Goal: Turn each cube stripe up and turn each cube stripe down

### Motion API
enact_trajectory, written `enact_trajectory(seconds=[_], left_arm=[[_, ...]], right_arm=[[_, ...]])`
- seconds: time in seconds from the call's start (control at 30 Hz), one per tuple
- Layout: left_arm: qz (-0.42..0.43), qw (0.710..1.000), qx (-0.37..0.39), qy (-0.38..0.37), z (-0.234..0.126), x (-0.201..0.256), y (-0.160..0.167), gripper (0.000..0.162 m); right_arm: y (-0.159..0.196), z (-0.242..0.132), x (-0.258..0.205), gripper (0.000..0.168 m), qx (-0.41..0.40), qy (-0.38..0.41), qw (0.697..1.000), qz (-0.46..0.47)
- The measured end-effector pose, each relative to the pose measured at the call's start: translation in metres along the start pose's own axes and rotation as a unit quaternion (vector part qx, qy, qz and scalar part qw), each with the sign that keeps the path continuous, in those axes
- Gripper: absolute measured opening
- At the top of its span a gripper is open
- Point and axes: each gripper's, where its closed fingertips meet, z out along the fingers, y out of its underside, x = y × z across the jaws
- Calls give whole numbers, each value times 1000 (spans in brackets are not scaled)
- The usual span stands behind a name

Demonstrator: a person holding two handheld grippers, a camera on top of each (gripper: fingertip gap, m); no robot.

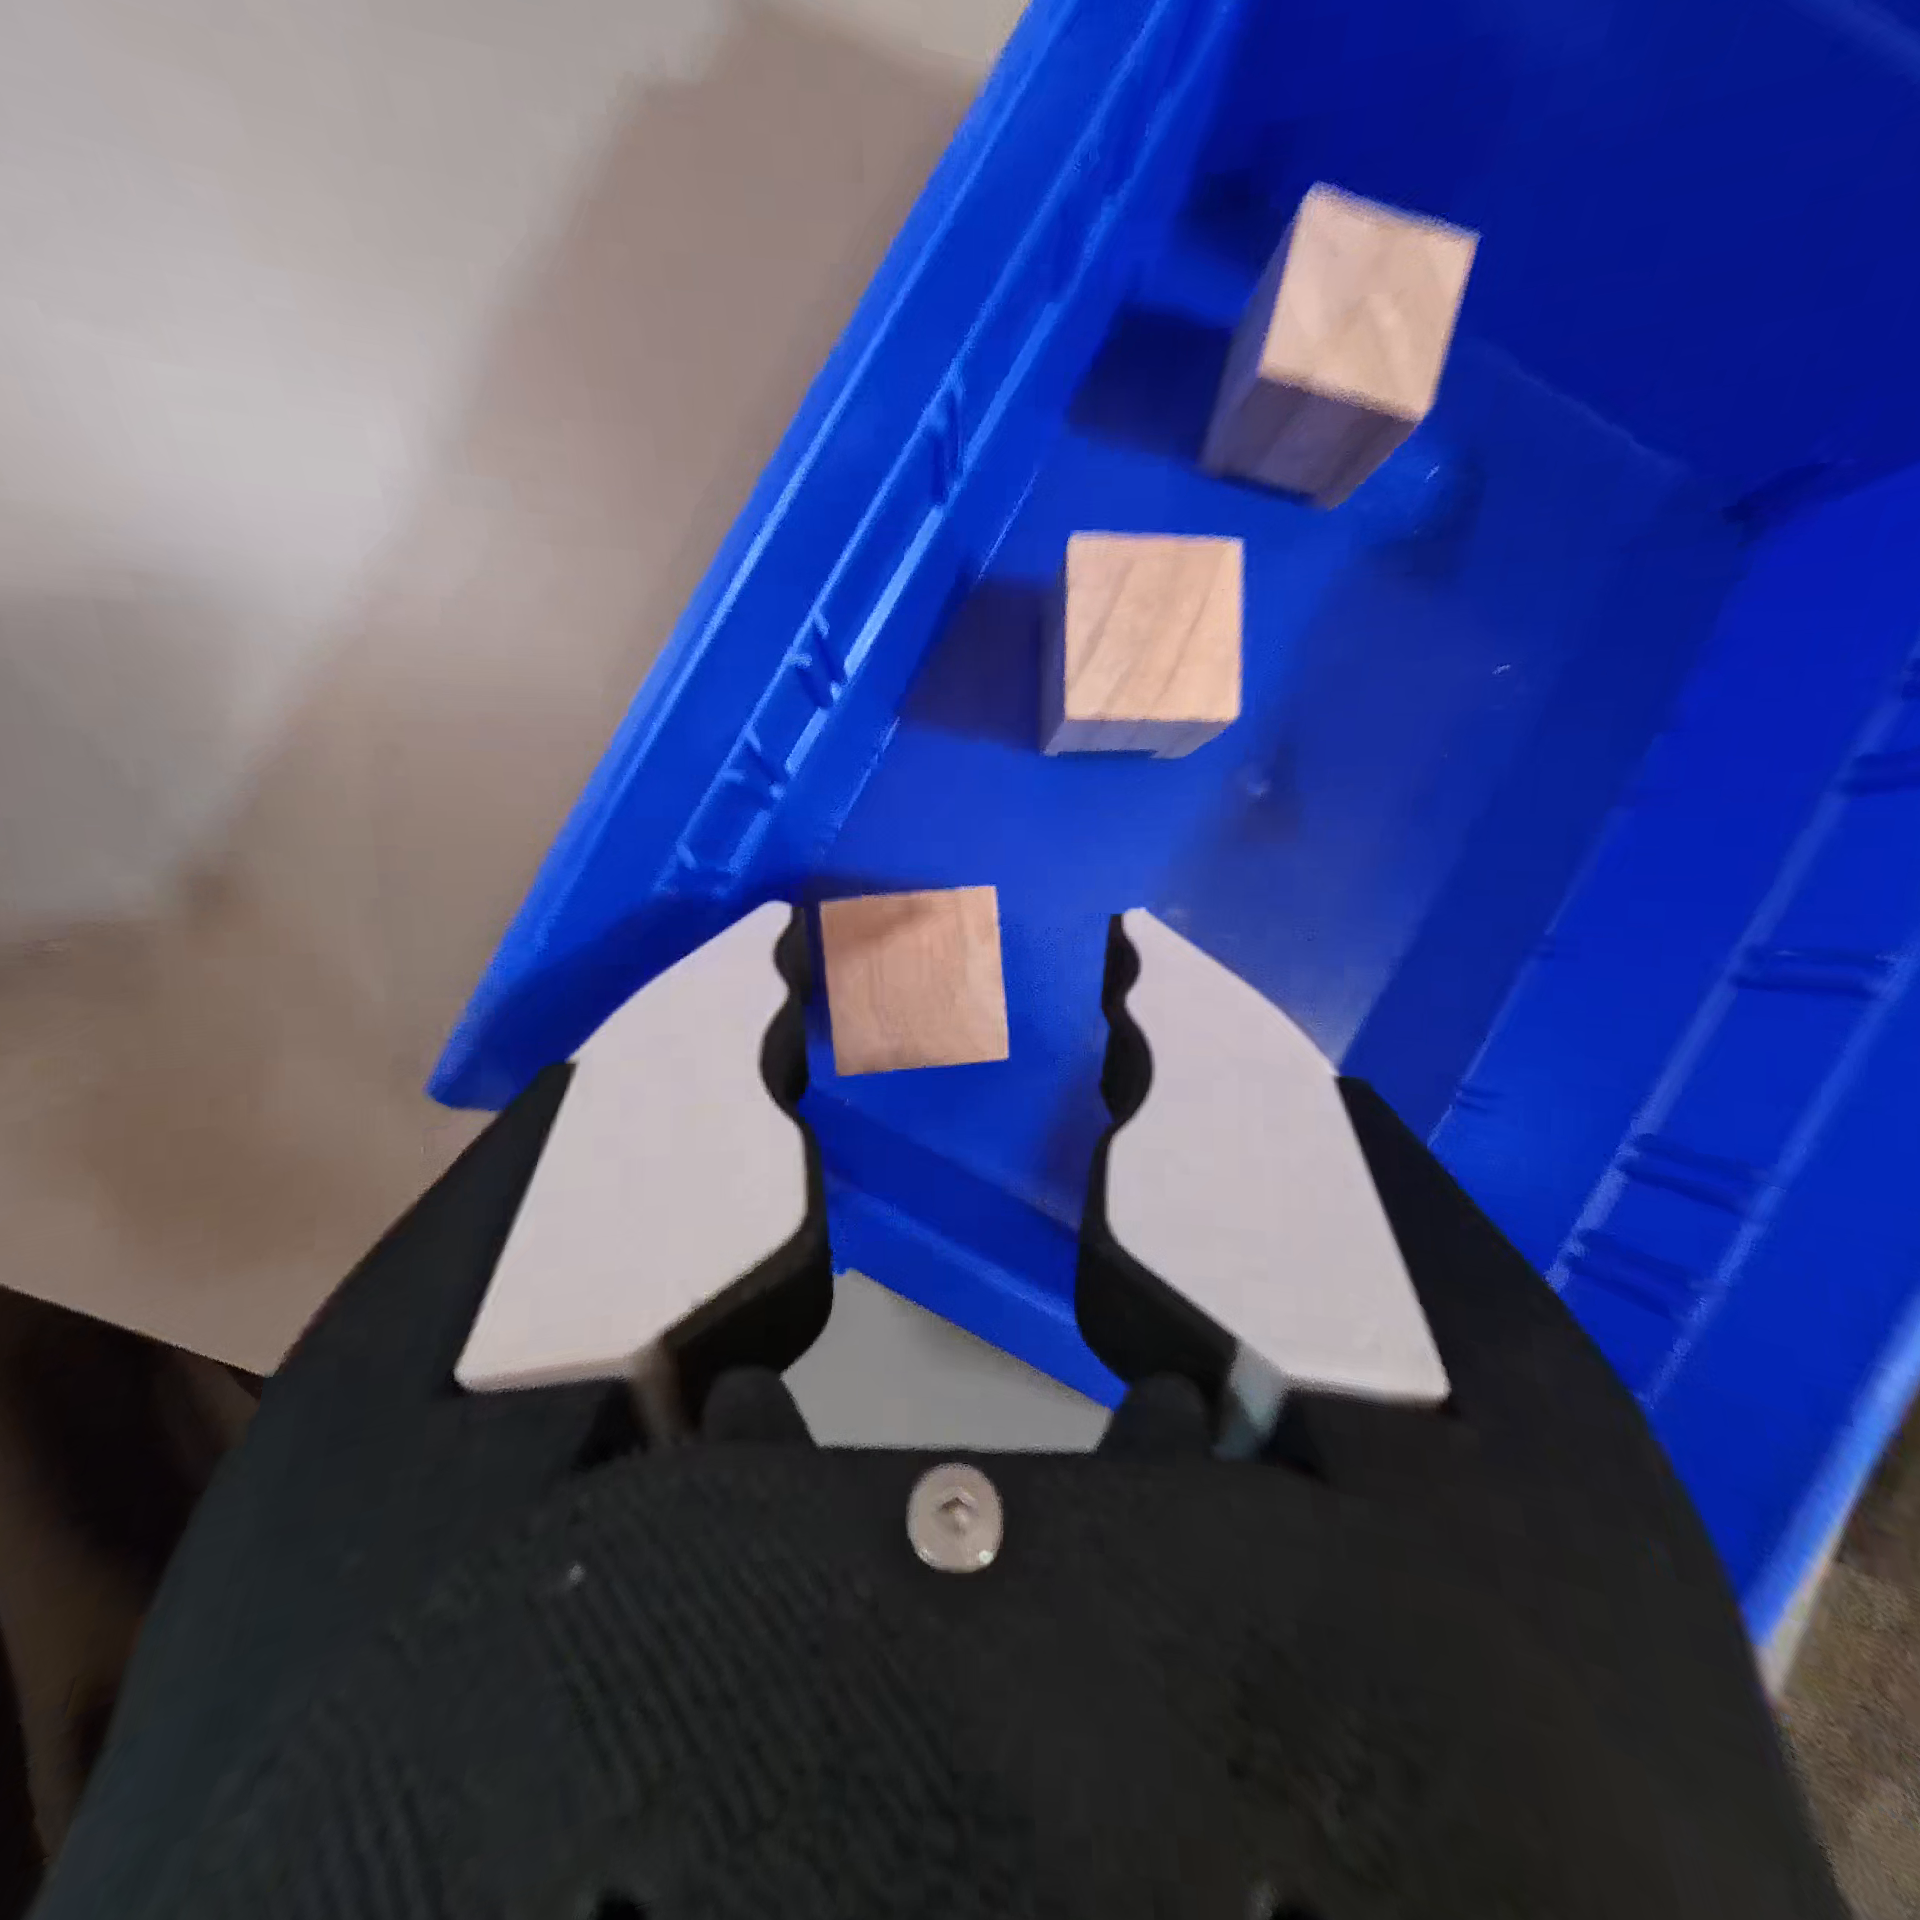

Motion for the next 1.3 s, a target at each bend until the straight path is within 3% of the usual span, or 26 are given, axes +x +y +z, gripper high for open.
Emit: enact_trajectory(seconds=[0.13, 0.27, 0.33, 0.4, 0.5, 0.57, 0.63, 0.73, 0.8, 0.83, 0.87, 0.93, 1.07, 1.13, 1.3], left_arm=[[29, 999, -16, -22, 1, -3, 3, 49], [94, 993, -26, -73, -3, -7, -2, 55], [145, 983, -14, -113, -14, -5, -13, 77], [167, 979, 43, -106, -31, 22, -43, 87], [195, 957, 174, -128, -86, 73, -112, 83], [216, 916, 250, -228, -148, 89, -152, 83], [249, 853, 304, -345, -222, 101, -174, 83], [276, 713, 354, -538, -345, 109, -173, 81], [247, 633, 332, -655, -416, 100, -153, 81], [219, 613, 299, -698, -442, 89, -139, 78], [185, 612, 250, -727, -458, 73, -123, 69], [108, 592, 174, -780, -486, 45, -91, 69], [63, 490, 84, -865, -523, 20, -67, 60], [46, 453, 58, -888, -536, 11, -62, 63], [-16, 442, 72, -894, -557, -11, -47, 67]], right_arm=[[-50, -46, -13, 56, 155, -29, 988, 5], [-97, -98, -67, 55, 312, -101, 944, -19], [-113, -116, -98, 44, 391, -89, 915, -48], [-117, -120, -149, 37, 456, -88, 882, -84], [-96, -81, -231, 34, 438, -103, 878, -160], [-76, -49, -268, 33, 410, -118, 884, -193], [-59, -30, -295, 29, 380, -172, 888, -191], [-51, -29, -321, 30, 360, -268, 881, -152], [-50, -29, -327, 31, 352, -302, 877, -127], [-48, -26, -329, 31, 344, -313, 877, -123], [-45, -22, -331, 31, 333, -319, 878, -125], [-38, -15, -333, 29, 311, -328, 881, -139], [-37, -15, -332, 29, 303, -342, 880, -129], [-38, -15, -329, 29, 305, -338, 881, -130], [-38, -12, -323, 29, 301, -341, 882, -121]])
